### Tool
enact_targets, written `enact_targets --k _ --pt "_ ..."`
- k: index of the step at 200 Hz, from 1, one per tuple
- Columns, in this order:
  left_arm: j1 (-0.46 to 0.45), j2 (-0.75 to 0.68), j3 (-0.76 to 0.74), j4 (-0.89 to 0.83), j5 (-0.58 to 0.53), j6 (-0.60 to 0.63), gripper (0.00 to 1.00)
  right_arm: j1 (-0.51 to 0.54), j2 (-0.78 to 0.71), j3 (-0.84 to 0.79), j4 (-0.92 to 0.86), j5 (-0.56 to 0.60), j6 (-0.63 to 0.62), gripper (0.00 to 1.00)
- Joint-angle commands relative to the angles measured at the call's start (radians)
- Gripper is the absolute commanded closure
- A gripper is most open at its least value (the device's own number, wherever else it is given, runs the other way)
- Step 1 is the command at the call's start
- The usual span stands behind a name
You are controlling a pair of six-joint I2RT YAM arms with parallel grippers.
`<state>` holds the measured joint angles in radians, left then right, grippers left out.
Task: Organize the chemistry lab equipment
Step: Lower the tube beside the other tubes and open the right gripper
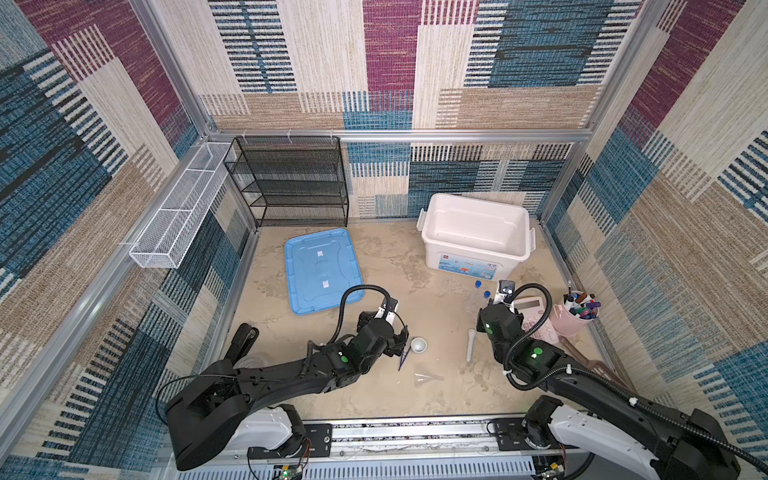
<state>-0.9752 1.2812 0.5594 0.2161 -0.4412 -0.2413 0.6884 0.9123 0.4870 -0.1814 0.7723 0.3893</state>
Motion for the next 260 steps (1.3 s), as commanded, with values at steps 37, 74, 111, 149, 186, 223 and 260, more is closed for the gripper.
enact_targets --k 37,74,111,149,186,223,260 --pt "0.002 -0.014 -0.001 0.006 -0.013 -0.023 0.07 0.003 0.007 0.014 -0.001 -0.01 0.017 0.77" --pt "0.002 -0.015 -0.002 0.006 -0.014 -0.023 0.07 0.002 -0.003 0.008 -0.001 -0.015 0.019 0.75" --pt "0.002 -0.017 -0.003 0.004 -0.014 -0.022 0.07 0.002 0.006 0.015 -0.007 -0.017 0.022 0.58" --pt "0.002 -0.023 -0.004 -0.007 -0.022 -0.022 0.07 0.0 -0.034 0.047 -0.064 -0.01 0.028 0.42" --pt "0.001 -0.024 0.001 -0.006 -0.021 -0.021 0.06 -0.008 -0.108 0.108 -0.113 -0.009 -0.008 0.32" --pt "0.002 -0.028 0.001 -0.009 -0.021 -0.022 0.06 -0.073 -0.122 0.182 -0.131 -0.086 -0.056 0.25" --pt "0.002 -0.04 -0.008 -0.012 -0.028 -0.022 0.05 -0.196 -0.092 0.254 -0.104 -0.146 -0.128 0.17"
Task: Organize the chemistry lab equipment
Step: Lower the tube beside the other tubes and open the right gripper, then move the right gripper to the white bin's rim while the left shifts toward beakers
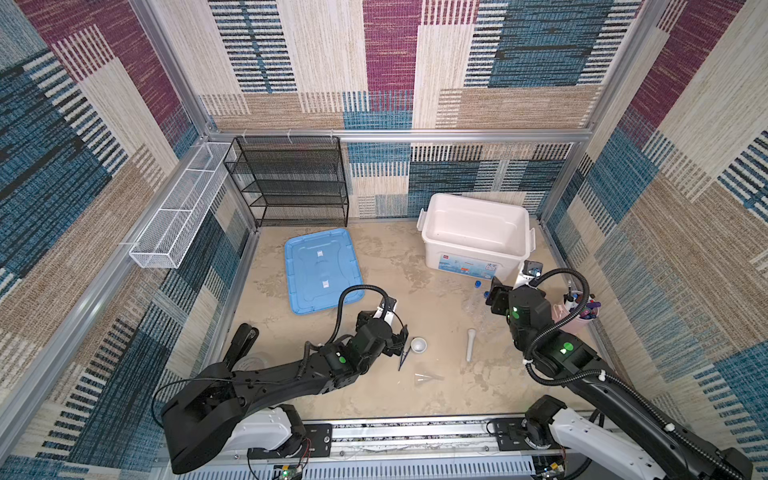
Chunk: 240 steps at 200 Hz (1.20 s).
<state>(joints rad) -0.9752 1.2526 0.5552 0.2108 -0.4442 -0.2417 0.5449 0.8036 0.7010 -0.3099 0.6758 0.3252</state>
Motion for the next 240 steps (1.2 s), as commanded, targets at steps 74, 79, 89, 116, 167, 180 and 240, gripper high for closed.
enact_targets --k 74,79,89,116,167,180,240 --pt "0.002 -0.029 -0.023 -0.003 -0.045 -0.021 0.05 -0.373 0.176 0.15 0.114 -0.271 -0.127 0.15" --pt "0.002 -0.032 -0.026 -0.006 -0.046 -0.021 0.05 -0.397 0.191 0.156 0.123 -0.291 -0.127 0.15" --pt "0.002 -0.04 -0.029 -0.005 -0.048 -0.02 0.05 -0.437 0.225 0.172 0.136 -0.332 -0.126 0.15" --pt "0.001 -0.059 -0.044 -0.007 -0.056 -0.019 0.05 -0.529 0.33 0.216 0.153 -0.431 -0.12 0.17" --pt "0.002 -0.096 -0.074 -0.008 -0.072 -0.023 0.04 -0.627 0.478 0.275 0.159 -0.577 -0.119 0.23" --pt "0.002 -0.103 -0.079 -0.011 -0.076 -0.024 0.04 -0.637 0.508 0.293 0.157 -0.593 -0.129 0.25" --pt "0.004 -0.129 -0.096 -0.015 -0.076 -0.03 0.04 -0.669 0.67 0.394 0.131 -0.686 -0.154 0.4"
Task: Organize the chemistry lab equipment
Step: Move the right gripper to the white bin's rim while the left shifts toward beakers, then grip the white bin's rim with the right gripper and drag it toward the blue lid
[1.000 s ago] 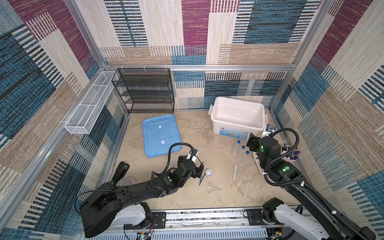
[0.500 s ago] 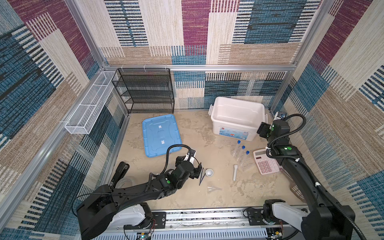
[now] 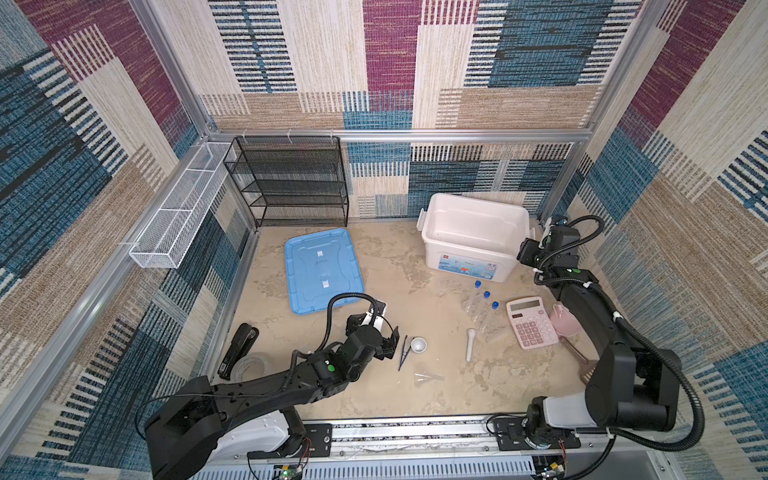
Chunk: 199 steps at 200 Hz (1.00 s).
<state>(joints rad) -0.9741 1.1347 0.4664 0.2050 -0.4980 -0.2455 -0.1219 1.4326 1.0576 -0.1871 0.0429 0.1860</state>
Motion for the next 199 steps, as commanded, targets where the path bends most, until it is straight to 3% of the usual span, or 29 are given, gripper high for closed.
enact_targets --k 1,35,84,160,199 --pt "0.003 -0.012 -0.007 -0.01 -0.024 -0.027 0.04 -0.002 0.043 0.04 0.007 -0.053 -0.015 0.4" --pt "0.003 -0.041 -0.027 -0.01 -0.031 -0.032 0.04 -0.004 0.104 0.088 -0.002 -0.072 -0.035 0.5" --pt "0.002 -0.075 -0.047 -0.022 -0.039 -0.039 0.04 -0.004 0.172 0.129 -0.006 -0.092 -0.061 0.51" --pt "0.002 -0.084 -0.056 -0.021 -0.041 -0.045 0.04 -0.002 0.269 0.211 -0.003 -0.216 -0.122 0.72" --pt "0.002 -0.097 -0.058 -0.038 -0.048 -0.05 0.04 0.027 0.31 0.246 -0.001 -0.248 -0.158 0.75"
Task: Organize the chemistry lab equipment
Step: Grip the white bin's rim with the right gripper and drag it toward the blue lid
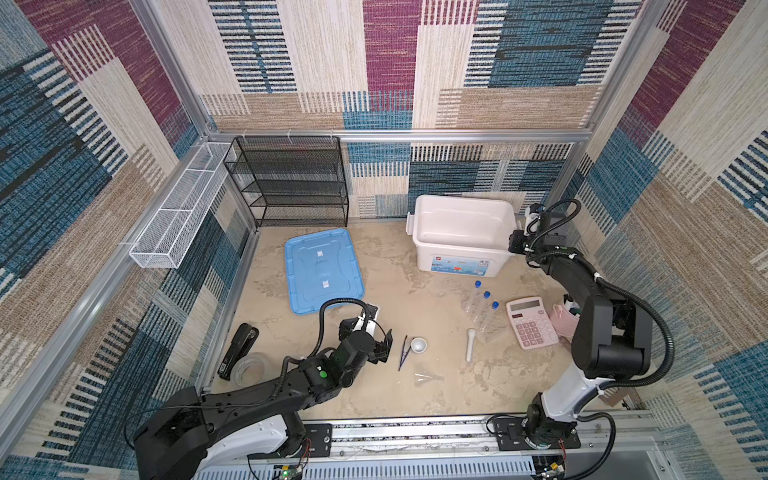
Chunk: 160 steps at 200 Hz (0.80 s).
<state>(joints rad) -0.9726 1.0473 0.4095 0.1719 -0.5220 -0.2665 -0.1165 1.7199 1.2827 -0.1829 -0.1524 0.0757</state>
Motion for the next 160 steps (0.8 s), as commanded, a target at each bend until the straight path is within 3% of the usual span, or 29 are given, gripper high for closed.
enact_targets --k 1,84,160 --pt "0.0 -0.011 -0.001 -0.005 -0.025 -0.029 0.04 0.022 0.024 0.022 -0.005 -0.053 -0.049 0.75" --pt "0.001 -0.056 0.008 -0.07 -0.042 -0.043 0.04 0.163 0.09 0.095 -0.061 -0.065 -0.063 0.76" --pt "0.001 -0.157 0.009 -0.196 -0.106 -0.094 0.04 0.213 -0.009 0.028 -0.081 -0.065 -0.009 0.78"
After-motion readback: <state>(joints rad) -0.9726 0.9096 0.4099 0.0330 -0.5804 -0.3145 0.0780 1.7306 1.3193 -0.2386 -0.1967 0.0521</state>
